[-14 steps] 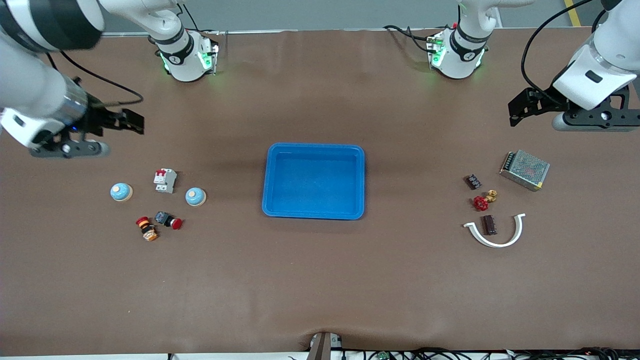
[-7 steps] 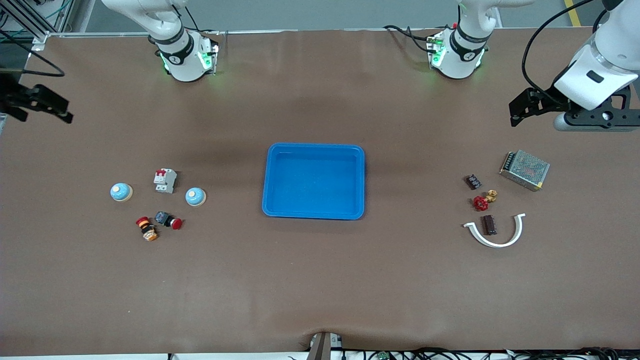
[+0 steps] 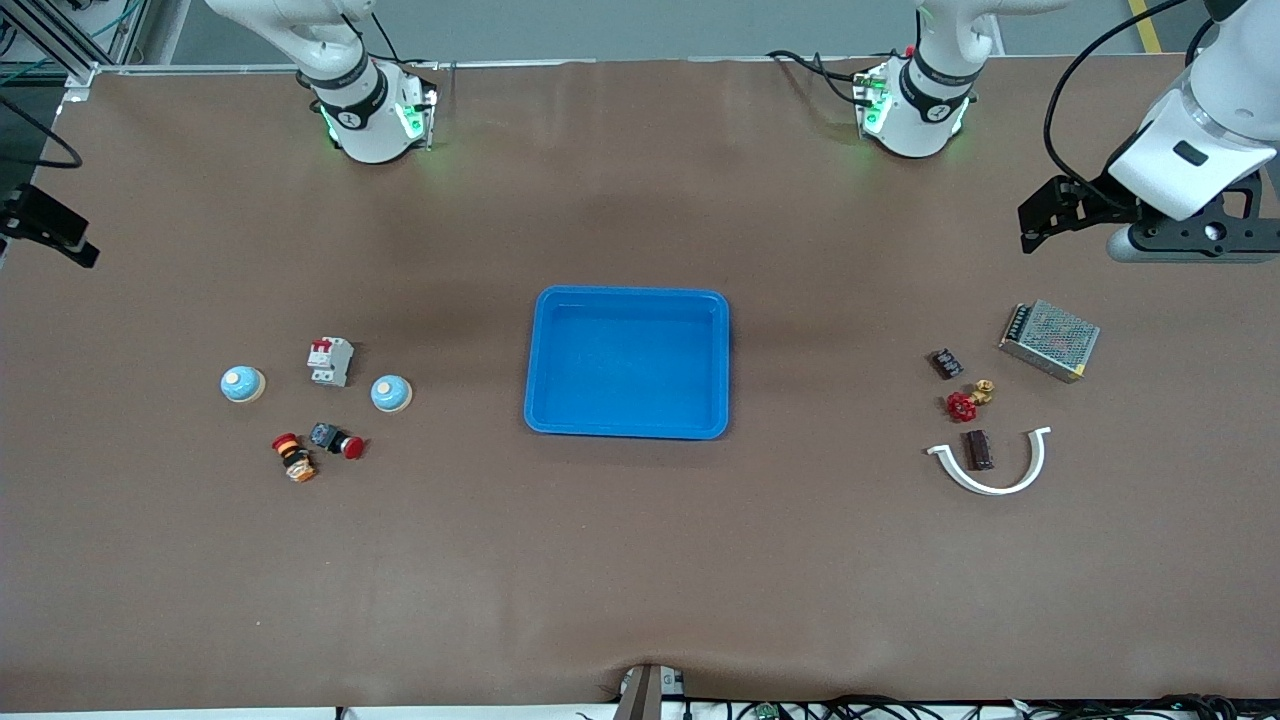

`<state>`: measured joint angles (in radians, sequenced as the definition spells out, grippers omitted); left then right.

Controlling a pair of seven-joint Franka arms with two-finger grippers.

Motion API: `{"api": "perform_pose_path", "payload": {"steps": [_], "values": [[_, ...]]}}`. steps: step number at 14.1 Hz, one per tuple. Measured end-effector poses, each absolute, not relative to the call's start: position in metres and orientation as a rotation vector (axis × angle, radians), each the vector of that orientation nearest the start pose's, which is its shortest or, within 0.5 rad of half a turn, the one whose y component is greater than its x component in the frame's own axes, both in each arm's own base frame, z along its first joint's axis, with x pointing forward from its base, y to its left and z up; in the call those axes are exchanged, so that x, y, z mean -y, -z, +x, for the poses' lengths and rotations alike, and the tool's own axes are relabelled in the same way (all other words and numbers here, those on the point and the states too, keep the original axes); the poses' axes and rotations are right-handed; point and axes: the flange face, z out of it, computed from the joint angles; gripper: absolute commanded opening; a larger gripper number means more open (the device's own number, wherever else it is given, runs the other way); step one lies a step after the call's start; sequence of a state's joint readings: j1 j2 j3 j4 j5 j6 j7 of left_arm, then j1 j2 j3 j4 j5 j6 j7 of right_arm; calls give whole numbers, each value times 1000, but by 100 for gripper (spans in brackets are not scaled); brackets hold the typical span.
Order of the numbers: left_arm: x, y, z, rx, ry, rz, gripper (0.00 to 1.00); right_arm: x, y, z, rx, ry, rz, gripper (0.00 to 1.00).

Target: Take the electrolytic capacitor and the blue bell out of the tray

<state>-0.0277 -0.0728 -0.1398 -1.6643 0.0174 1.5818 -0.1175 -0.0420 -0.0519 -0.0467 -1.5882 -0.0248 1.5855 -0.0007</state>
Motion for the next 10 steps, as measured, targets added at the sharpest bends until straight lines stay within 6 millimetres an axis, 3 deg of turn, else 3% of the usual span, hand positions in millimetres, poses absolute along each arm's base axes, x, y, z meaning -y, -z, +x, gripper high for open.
{"api": "perform_pose_path", "payload": {"steps": [3, 10], "values": [[90, -621, 524, -78, -10, -3112, 100, 48, -633, 547, -130, 50, -3163, 100], [90, -621, 524, -78, -10, -3112, 100, 43, -635, 552, -115, 101, -3160, 100]]}}
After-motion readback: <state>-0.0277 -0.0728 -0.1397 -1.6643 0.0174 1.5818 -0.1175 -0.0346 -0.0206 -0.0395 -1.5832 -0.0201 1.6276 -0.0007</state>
